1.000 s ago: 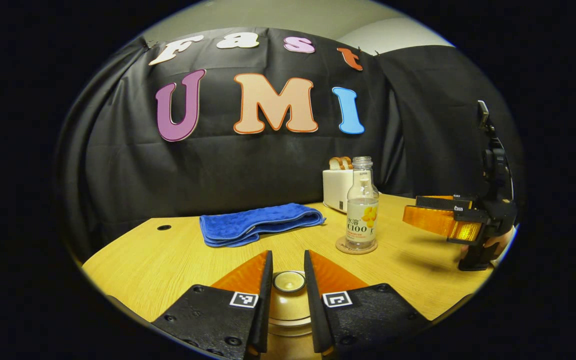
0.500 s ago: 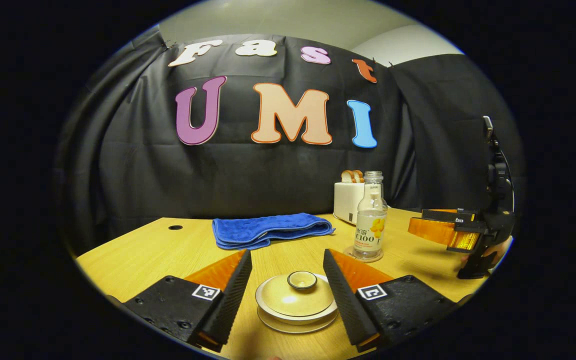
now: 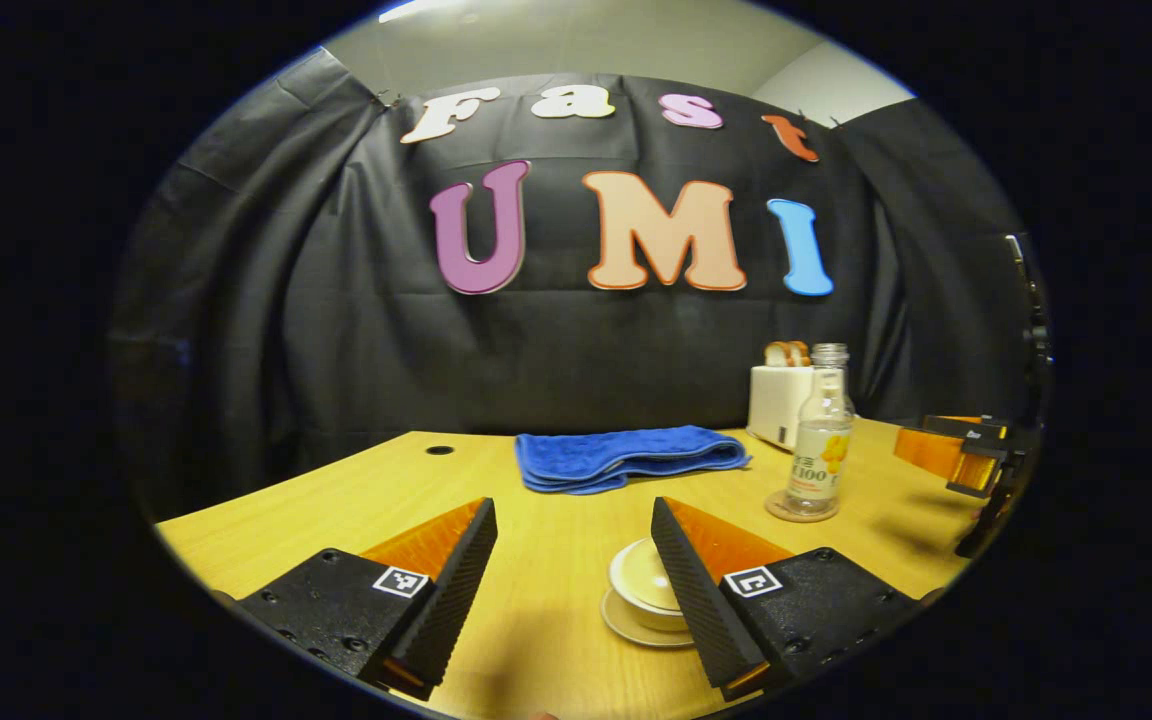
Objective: Open the teacup lid with one hand, grasp the water bottle and pour water into the teacup with the other hand; after pouring, place the water bottle on the coaster and then close the teacup lid.
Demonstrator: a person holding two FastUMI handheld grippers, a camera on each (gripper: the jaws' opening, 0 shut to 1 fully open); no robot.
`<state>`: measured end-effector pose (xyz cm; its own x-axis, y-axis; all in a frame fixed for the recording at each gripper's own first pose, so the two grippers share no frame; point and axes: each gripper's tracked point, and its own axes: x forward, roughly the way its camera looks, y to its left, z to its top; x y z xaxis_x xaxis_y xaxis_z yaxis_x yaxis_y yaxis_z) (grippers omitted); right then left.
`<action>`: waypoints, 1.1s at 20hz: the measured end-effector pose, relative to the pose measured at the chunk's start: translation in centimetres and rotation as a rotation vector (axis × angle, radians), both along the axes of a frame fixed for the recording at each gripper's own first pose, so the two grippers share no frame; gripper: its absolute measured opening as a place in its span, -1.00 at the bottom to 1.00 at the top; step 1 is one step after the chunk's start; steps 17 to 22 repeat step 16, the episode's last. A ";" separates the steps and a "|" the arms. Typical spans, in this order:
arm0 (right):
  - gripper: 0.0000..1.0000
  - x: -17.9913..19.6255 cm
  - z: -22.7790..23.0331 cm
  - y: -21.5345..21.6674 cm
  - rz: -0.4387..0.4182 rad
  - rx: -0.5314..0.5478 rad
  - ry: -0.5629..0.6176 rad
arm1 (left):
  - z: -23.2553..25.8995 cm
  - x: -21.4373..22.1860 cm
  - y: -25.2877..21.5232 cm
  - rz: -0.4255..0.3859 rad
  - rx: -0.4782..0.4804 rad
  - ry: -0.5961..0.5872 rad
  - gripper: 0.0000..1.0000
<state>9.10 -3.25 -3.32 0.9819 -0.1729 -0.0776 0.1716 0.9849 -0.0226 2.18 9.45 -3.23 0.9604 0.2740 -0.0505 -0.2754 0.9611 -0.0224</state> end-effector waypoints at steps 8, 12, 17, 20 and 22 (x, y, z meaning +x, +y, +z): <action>0.84 -1.6 -0.7 -1.4 -0.114 -0.014 -0.005 | -0.2 -1.4 3.0 0.186 0.010 0.011 0.82; 0.93 -1.6 -0.7 -1.4 -0.114 -0.015 -0.006 | -0.1 -1.3 2.8 0.172 0.010 0.009 0.82; 0.84 -1.7 -0.7 -1.6 -0.124 -0.016 -0.007 | -0.1 -1.4 2.8 0.172 0.012 0.007 0.82; 0.84 -1.7 -0.7 -1.6 -0.124 -0.016 -0.007 | -0.1 -1.4 2.8 0.172 0.012 0.007 0.82; 0.84 -1.7 -0.7 -1.6 -0.124 -0.016 -0.007 | -0.1 -1.4 2.8 0.172 0.012 0.007 0.82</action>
